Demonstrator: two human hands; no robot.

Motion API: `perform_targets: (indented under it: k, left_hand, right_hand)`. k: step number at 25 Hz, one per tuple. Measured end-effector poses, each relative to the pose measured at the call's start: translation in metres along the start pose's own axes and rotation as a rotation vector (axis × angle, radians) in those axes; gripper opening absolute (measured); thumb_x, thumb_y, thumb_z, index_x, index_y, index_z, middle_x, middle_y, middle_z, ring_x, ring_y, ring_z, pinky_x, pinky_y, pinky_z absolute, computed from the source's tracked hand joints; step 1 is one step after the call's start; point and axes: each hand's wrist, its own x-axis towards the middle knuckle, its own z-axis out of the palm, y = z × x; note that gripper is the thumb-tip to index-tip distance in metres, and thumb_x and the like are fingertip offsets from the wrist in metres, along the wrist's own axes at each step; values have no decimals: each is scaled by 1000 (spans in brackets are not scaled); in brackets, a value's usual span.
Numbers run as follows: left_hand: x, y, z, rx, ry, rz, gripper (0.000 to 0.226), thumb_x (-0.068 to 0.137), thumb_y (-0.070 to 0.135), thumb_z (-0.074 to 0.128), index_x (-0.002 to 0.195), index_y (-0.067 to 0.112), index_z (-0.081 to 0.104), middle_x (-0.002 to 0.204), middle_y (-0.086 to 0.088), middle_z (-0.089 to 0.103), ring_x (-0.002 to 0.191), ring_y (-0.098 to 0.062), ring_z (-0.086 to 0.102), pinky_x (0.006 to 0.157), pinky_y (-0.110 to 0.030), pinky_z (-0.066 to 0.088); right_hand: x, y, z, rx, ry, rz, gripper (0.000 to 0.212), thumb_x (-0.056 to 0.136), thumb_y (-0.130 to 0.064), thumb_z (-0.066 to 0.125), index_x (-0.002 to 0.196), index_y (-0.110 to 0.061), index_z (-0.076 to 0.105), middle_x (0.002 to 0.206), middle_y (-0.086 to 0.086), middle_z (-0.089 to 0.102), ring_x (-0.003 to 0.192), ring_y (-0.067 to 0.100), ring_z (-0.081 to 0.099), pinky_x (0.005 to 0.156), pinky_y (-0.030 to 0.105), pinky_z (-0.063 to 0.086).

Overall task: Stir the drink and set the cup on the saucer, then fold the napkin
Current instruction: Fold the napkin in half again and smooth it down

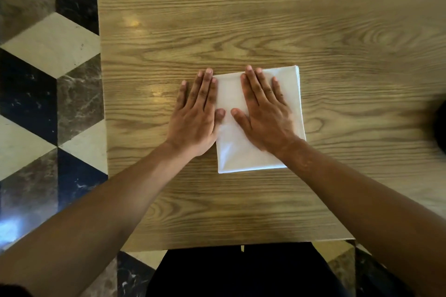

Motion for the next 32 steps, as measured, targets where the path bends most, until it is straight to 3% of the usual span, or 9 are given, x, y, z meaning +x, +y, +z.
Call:
perform_targets:
  k: [5,11,17,19,21,24,26,32]
  left_hand:
    - [0,1,0,-19,14,10,69,105,36,30,161,-1,15,172,-17,10,160,-31,10,128,-56,10]
    - [1,0,1,-26,13,9,68,106,38,29,162,2,14,172,-15,10,160,-30,9,128,-56,11]
    - [-4,13,-19,-207,152,-39,62,106,25,38,158,-5,23,169,-24,17,158,-36,13,129,-53,13]
    - [-9,44,-27,-221,136,29,62,104,22,42,157,-6,25,168,-24,18,158,-37,13,129,-54,13]
    - [-19,80,-22,-187,54,115,64,106,26,40,158,-6,22,169,-23,13,159,-35,9,130,-52,11]
    - [-30,99,-4,-160,-38,-12,70,107,37,38,159,-6,19,169,-25,10,160,-35,6,130,-50,10]
    - [-33,96,6,-131,-53,-82,76,106,45,38,159,-7,18,169,-26,9,160,-36,6,130,-49,8]
    - [-34,93,9,-86,-55,-31,83,105,55,32,160,-5,13,170,-26,5,160,-36,2,130,-51,8]
  right_hand:
    - [-16,58,-15,-65,-50,43,79,103,-58,27,162,-9,9,171,7,6,158,23,3,128,47,9]
    - [-16,60,-14,-49,-52,55,78,103,-57,26,162,-10,9,171,6,5,158,23,3,128,49,9]
    - [-31,55,-28,41,100,34,65,107,-41,34,159,-3,22,169,14,15,157,31,10,128,49,7]
    - [-43,47,-31,37,119,51,64,107,-37,36,158,-1,24,168,16,16,157,32,11,128,49,9]
    - [-57,37,-30,37,86,40,64,107,-36,34,158,0,23,168,17,16,157,31,11,128,49,9]
    - [-75,29,-20,27,24,19,66,105,-38,33,158,0,22,168,17,16,157,29,12,127,49,13]
    - [-81,32,-12,9,9,32,71,104,-44,34,159,-1,21,169,16,16,157,27,12,127,48,15]
    - [-81,34,-9,-31,-29,34,78,102,-51,35,160,-2,16,170,13,10,158,26,7,127,48,13]
